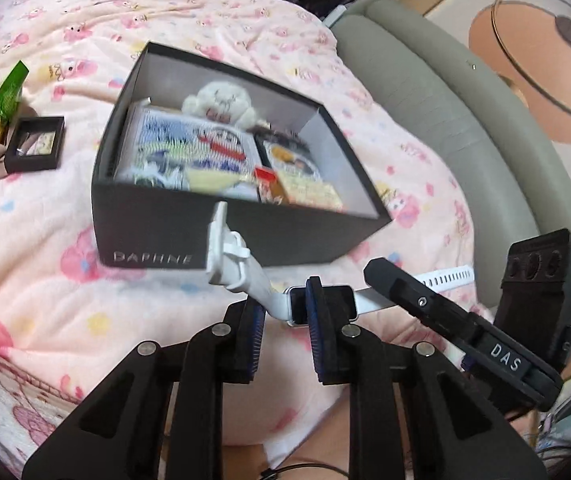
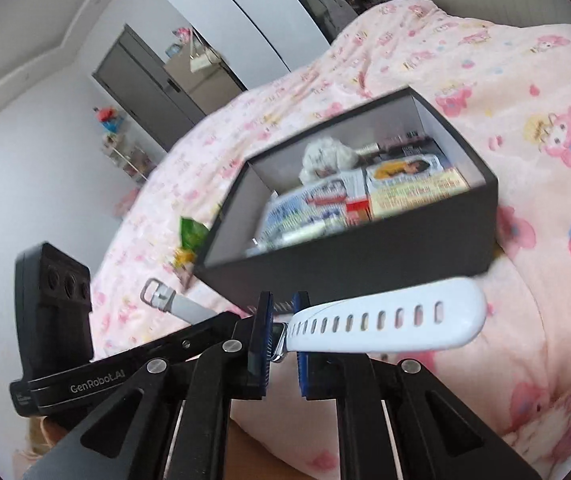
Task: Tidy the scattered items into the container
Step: 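Carry the watch over the box with the left gripper while the right gripper steadies the strap, then lower the white smartwatch into the black box with the left gripper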
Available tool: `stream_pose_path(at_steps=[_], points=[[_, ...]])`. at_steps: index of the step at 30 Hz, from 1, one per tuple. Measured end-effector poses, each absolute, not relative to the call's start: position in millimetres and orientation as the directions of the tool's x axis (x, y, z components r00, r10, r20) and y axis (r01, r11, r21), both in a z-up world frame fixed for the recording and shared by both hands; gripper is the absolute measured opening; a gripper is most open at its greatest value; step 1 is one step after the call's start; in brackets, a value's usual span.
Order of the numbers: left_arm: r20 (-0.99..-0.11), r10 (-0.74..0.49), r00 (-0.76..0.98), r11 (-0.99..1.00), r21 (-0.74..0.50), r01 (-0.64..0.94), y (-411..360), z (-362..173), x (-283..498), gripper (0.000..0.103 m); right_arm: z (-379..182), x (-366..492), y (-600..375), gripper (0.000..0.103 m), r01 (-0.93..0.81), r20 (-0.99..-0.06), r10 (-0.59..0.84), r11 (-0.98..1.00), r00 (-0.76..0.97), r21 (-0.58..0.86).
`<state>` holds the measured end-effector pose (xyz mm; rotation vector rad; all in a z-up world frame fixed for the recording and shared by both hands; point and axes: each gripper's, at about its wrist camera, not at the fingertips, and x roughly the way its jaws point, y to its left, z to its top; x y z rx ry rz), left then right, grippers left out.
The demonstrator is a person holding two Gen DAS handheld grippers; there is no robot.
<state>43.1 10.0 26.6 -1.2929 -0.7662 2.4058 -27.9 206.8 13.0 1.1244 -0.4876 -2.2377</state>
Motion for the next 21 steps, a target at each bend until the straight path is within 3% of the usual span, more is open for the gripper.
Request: stream_pose_path(at_steps=[5, 11, 15, 19, 21], points=[[-0.689, 0.437, -0.578, -0.846, -0.533, -0.004, 4, 51, 9, 0.019, 38, -64, 190, 0.008, 0.406, -0.575, -0.684, -0.729, -0.449, 0.551], [-0.675, 0.416, -0.609, -0.837, -0.545, 0.032, -6, 64, -49, 0.019, 62, -151, 169, 0.008, 0.473, -0.618, -0.666, -0.741, -0.419, 0.477], [-0.737, 0.405, -0.541, -0.844, -0.528, 0.088, -15, 41, -93, 0.019, 39, -183, 170, 0.008, 0.474, -0.652, -0.655, -0.744, -0.381, 0.47], [-0.806, 0.397, -0.439, -0.86, -0.494, 0.131, -15, 13, -122, 0.019, 0, -194, 177, 0.009, 0.411, -0.757, -0.55, -0.818, -0.353, 0.403], [-0.831, 0.364, -0.42, -0.876, -0.458, 0.148, -9, 6, -127, 0.028, -8, -199, 179, 0.01, 0.391, -0.781, -0.516, -0.839, -0.352, 0.378]])
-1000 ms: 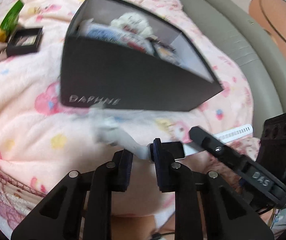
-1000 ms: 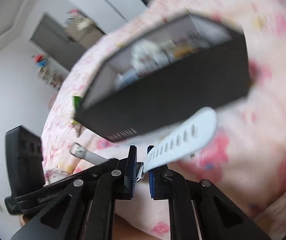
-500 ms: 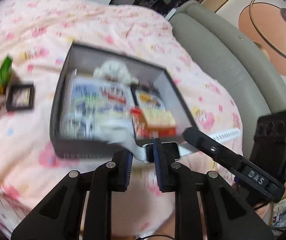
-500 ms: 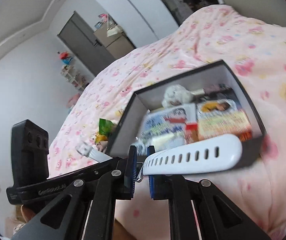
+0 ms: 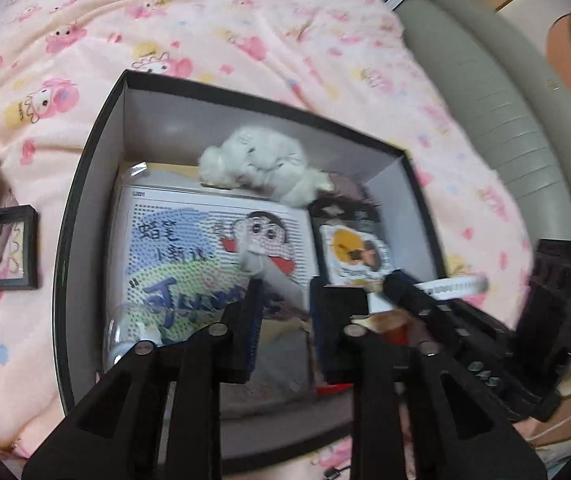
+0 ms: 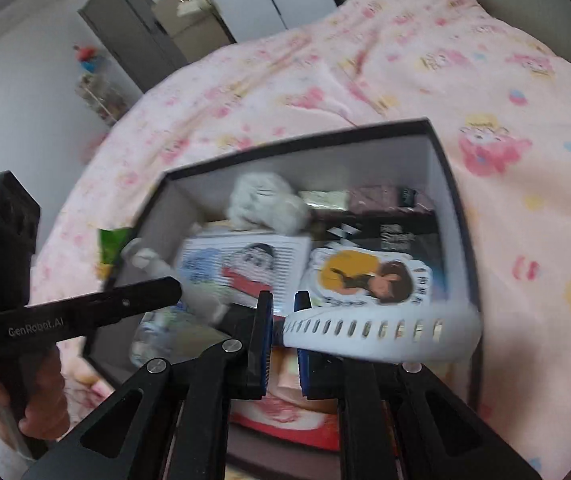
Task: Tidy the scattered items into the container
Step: 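Lower the white smartwatch into the black box with the left gripper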
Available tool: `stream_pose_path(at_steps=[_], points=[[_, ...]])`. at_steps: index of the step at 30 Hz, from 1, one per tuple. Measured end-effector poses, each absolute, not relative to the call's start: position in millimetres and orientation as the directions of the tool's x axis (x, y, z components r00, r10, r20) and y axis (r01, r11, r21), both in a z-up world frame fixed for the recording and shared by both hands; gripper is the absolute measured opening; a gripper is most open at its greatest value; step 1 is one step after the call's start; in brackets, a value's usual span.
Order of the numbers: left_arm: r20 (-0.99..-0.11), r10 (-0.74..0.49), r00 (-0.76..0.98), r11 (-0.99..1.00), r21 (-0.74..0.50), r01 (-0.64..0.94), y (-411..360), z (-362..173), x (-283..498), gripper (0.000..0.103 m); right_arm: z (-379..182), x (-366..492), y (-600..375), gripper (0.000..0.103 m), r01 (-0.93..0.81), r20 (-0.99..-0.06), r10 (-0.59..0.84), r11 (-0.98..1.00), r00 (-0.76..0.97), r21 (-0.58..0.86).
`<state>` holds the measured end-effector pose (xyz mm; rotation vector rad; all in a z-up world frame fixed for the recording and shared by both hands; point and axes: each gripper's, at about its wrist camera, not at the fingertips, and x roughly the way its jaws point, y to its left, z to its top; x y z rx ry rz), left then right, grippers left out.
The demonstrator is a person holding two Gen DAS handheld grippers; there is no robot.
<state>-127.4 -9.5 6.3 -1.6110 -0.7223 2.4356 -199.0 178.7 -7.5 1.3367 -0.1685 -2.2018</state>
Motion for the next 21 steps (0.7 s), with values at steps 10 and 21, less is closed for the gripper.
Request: stream_pose_path(at_steps=[10, 21], points=[[-0.839, 0.315, -0.444, -0.89, -0.423, 0.169, -3, 1, -116, 0.028, 28, -181, 204, 0.046, 0.352, -0.728, -0.44, -0.892, -0.526, 0.285], [-0.835, 0.431, -0.342, -0.872, -0.483, 0.079, 73, -4, -166, 0.028, 46, -194, 273, 0.044, 0.148, -0.68, -0.318, -0.943, -0.661, 0.298]])
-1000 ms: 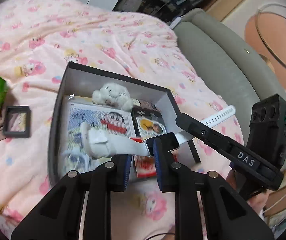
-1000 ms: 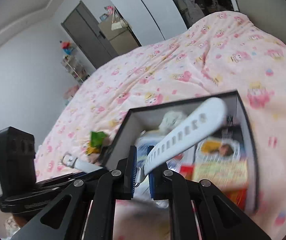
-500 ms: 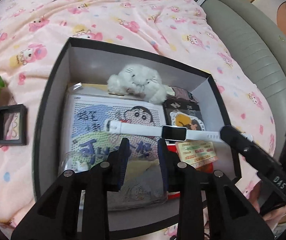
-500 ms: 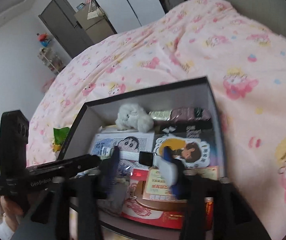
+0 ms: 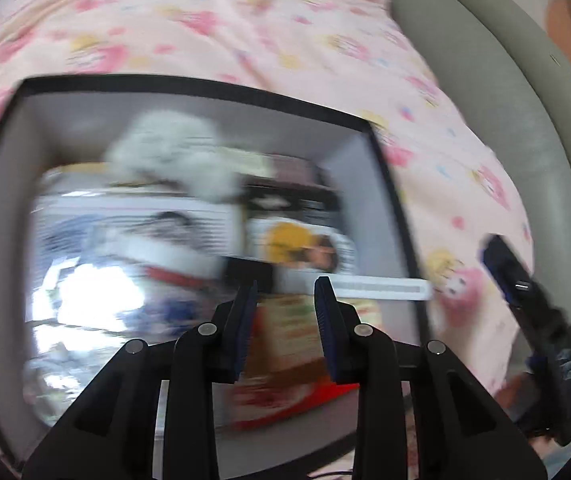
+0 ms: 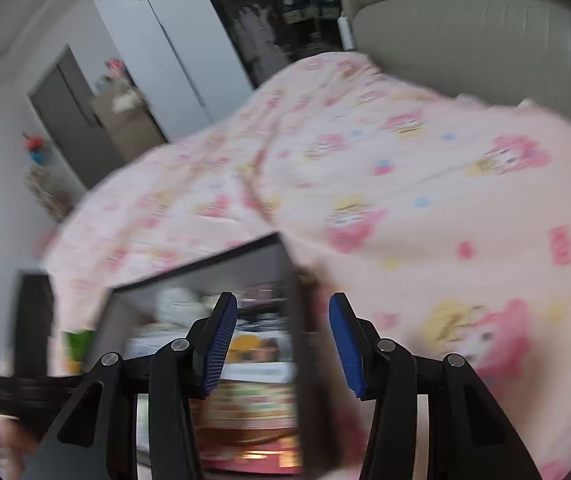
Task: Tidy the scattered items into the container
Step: 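Lower the white smartwatch into the black box with the left gripper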
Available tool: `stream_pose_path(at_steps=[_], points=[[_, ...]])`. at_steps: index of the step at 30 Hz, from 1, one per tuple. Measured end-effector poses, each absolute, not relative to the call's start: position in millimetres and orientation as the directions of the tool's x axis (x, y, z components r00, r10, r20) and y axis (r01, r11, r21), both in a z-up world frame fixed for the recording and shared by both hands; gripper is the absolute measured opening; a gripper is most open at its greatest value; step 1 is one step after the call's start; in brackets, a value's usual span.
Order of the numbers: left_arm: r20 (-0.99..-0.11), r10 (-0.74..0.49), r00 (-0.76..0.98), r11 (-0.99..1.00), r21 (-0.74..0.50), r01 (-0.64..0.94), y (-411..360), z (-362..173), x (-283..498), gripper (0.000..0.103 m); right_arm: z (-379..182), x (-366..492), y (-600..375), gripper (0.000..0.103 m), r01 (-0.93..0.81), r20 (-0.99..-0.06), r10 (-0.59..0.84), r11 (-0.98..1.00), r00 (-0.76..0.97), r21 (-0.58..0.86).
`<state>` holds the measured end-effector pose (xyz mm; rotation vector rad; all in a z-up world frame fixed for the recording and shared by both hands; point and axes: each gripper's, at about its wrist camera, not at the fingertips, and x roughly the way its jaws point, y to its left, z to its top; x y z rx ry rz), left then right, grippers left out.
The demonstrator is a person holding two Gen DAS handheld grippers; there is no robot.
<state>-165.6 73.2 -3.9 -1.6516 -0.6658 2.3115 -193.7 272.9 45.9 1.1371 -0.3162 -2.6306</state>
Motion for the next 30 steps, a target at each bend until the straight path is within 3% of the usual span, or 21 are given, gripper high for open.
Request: stream_pose_path(at_steps=[6, 9, 11, 14, 16, 19, 21, 23, 25, 26, 30], points=[[-0.839, 0.528, -0.132, -0.841, -0.539, 0.057, 114, -32, -183, 0.028, 35, -200, 263, 0.044, 0.166, -0.707, -0.361, -0.929, -0.608, 0.331], [-0.869, 0.466, -0.165, -0.87, -0.484, 0.093, 110, -38, -192, 0.028, 36, -199, 261, 0.044, 0.174, -0.702, -0.365, -0.928, -0.611, 0.33], [-0.846, 0.487, -0.216, -0.838, -0.523, 0.159, 96, -38, -201, 0.029, 38, -197, 262, 0.044, 0.179, -0.691, -0.381, -0.92, -0.615, 0.348], [-0.8, 0.539, -0.265, -0.747, -0.599, 0.289, 68, -33, -201, 0.044, 39, -197, 264, 0.044, 0.176, -0.688, -0.376, -0.922, -0.621, 0.345], [-0.776, 0.559, -0.291, -0.739, -0.626, 0.248, 58, -23, -194, 0.045, 36, -200, 267, 0.044, 0.16, -0.698, -0.365, -0.926, -0.616, 0.343], [-0.832, 0.489, -0.262, -0.809, -0.545, 0.221, 53, -21, -192, 0.045, 31, -206, 269, 0.044, 0.142, -0.706, -0.391, -0.911, -0.591, 0.386], [-0.821, 0.51, -0.255, -0.796, -0.563, 0.22, 47, -25, -191, 0.045, 31, -208, 263, 0.044, 0.143, -0.716, -0.375, -0.92, -0.589, 0.365], [-0.725, 0.633, -0.271, -0.681, -0.688, 0.251, 36, -34, -192, 0.045, 32, -208, 257, 0.044, 0.156, -0.72, -0.356, -0.93, -0.596, 0.331], [-0.539, 0.798, -0.27, -0.456, -0.833, 0.314, 30, -55, -195, 0.045, 34, -206, 253, 0.044, 0.168, -0.716, -0.343, -0.937, -0.608, 0.306], [-0.49, 0.827, -0.275, -0.389, -0.853, 0.349, 28, -62, -198, 0.045, 34, -206, 253, 0.044, 0.166, -0.715, -0.331, -0.942, -0.616, 0.293], [-0.519, 0.802, -0.297, -0.422, -0.843, 0.333, 36, -61, -212, 0.045, 31, -214, 262, 0.044, 0.125, -0.72, -0.291, -0.953, -0.63, 0.276]])
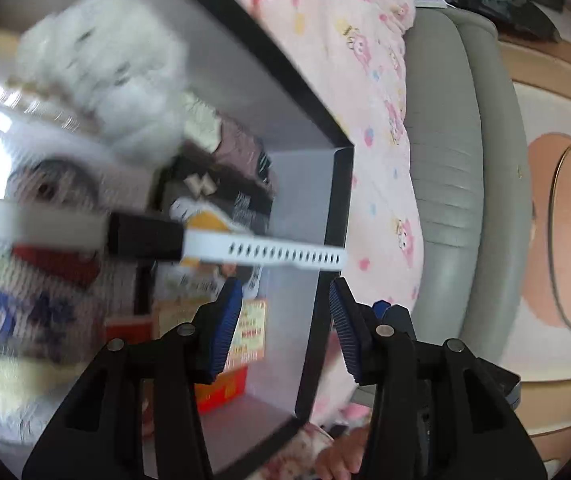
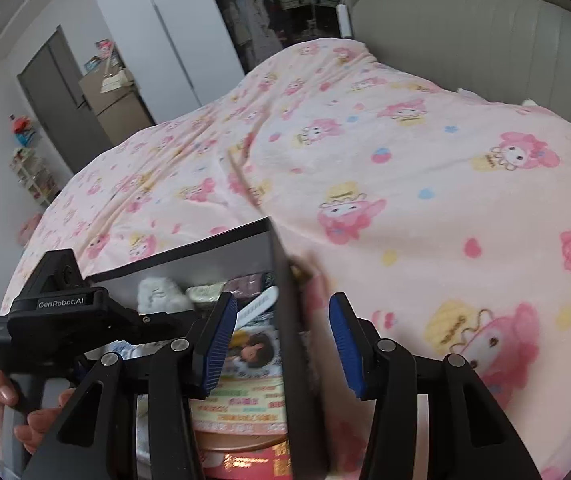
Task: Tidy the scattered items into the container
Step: 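Lower the white smartwatch into the black box with the left gripper, then open the left gripper to release the watch and withdraw it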
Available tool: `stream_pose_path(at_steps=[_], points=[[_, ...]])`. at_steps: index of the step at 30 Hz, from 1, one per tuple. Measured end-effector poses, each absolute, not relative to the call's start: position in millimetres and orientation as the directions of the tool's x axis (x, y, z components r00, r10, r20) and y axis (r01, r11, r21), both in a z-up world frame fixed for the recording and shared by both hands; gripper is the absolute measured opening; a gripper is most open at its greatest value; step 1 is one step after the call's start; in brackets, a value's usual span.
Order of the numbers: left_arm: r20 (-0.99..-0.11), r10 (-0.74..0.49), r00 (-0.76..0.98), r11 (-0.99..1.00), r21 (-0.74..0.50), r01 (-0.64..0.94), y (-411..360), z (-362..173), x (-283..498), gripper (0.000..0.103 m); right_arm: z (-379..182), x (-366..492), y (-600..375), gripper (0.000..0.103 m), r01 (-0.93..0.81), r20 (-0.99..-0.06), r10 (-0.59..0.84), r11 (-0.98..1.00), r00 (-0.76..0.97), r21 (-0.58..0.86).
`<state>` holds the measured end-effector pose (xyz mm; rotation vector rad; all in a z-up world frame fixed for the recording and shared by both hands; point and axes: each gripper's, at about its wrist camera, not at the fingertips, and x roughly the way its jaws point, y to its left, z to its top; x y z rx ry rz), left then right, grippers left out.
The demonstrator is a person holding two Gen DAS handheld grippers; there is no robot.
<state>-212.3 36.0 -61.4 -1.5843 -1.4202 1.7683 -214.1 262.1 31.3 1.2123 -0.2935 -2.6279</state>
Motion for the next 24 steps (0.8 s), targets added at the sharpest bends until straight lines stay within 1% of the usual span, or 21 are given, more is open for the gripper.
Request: stream_pose_path(at_steps=[2, 3, 4, 5, 6, 8, 10, 11, 12, 13, 14, 16, 18, 20, 22, 23, 24], points=[[-0.539, 0.797, -0.271, -0.441, -0.827, 0.348, 43, -66, -220, 0.045, 30, -218, 269, 0.044, 0.103, -0.722, -0.289, -0.951, -0.629, 0.291], [-0.571, 0.779, -0.258, -0.47, -0.805, 0.362, 43, -69, -222, 0.045, 29, -221, 272, 0.044, 0.097, -0.721, -0.293, -0.949, -0.628, 0.302], [-0.629, 0.742, -0.232, -0.523, -0.76, 0.386, 44, -73, -225, 0.045, 29, -223, 272, 0.044, 0.098, -0.721, -0.298, -0.947, -0.626, 0.307], [-0.665, 0.714, -0.22, -0.553, -0.728, 0.405, 43, -77, -222, 0.04, 29, -225, 272, 0.044, 0.103, -0.72, -0.303, -0.946, -0.625, 0.308], [-0.668, 0.709, -0.227, -0.547, -0.724, 0.42, 39, -79, -222, 0.035, 29, -226, 270, 0.044, 0.113, -0.718, -0.311, -0.944, -0.623, 0.311], [-0.671, 0.693, -0.264, -0.527, -0.721, 0.45, 25, -78, -218, 0.035, 29, -228, 265, 0.044, 0.129, -0.717, -0.322, -0.941, -0.618, 0.312], [-0.701, 0.644, -0.305, -0.545, -0.701, 0.46, 10, -70, -214, 0.035, 29, -229, 260, 0.044, 0.143, -0.719, -0.326, -0.942, -0.614, 0.304], [-0.7, 0.639, -0.319, -0.545, -0.705, 0.454, 4, -67, -212, 0.035, 29, -229, 257, 0.044, 0.15, -0.72, -0.323, -0.943, -0.614, 0.296], [-0.678, 0.658, -0.328, -0.527, -0.725, 0.443, 1, -66, -210, 0.035, 28, -228, 255, 0.044, 0.155, -0.721, -0.32, -0.945, -0.615, 0.288], [-0.632, 0.692, -0.35, -0.48, -0.764, 0.432, -2, -65, -204, 0.035, 28, -227, 252, 0.044, 0.16, -0.723, -0.317, -0.947, -0.614, 0.28], [-0.609, 0.691, -0.39, -0.44, -0.782, 0.441, -9, -64, -199, 0.035, 27, -224, 248, 0.044, 0.168, -0.726, -0.317, -0.947, -0.61, 0.272], [-0.613, 0.636, -0.469, -0.424, -0.785, 0.451, -21, -56, -189, 0.035, 26, -217, 243, 0.044, 0.168, -0.717, -0.315, -0.948, -0.622, 0.272], [-0.614, 0.613, -0.497, -0.448, -0.788, 0.422, -25, -50, -189, 0.035, 26, -209, 239, 0.044, 0.158, -0.708, -0.307, -0.95, -0.635, 0.271], [-0.65, 0.608, -0.456, -0.489, -0.759, 0.429, -23, -53, -195, 0.036, 26, -205, 233, 0.044, 0.174, -0.712, -0.315, -0.948, -0.627, 0.266], [-0.723, 0.594, -0.352, -0.554, -0.685, 0.473, -16, -64, -202, 0.035, 24, -204, 228, 0.044, 0.192, -0.722, -0.312, -0.95, -0.618, 0.246], [-0.725, 0.604, -0.331, -0.552, -0.68, 0.483, -15, -68, -202, 0.031, 23, -204, 227, 0.044, 0.194, -0.725, -0.309, -0.951, -0.615, 0.24], [-0.713, 0.622, -0.323, -0.542, -0.69, 0.479, -16, -69, -201, 0.031, 21, -204, 227, 0.044, 0.194, -0.733, -0.309, -0.951, -0.607, 0.24]])
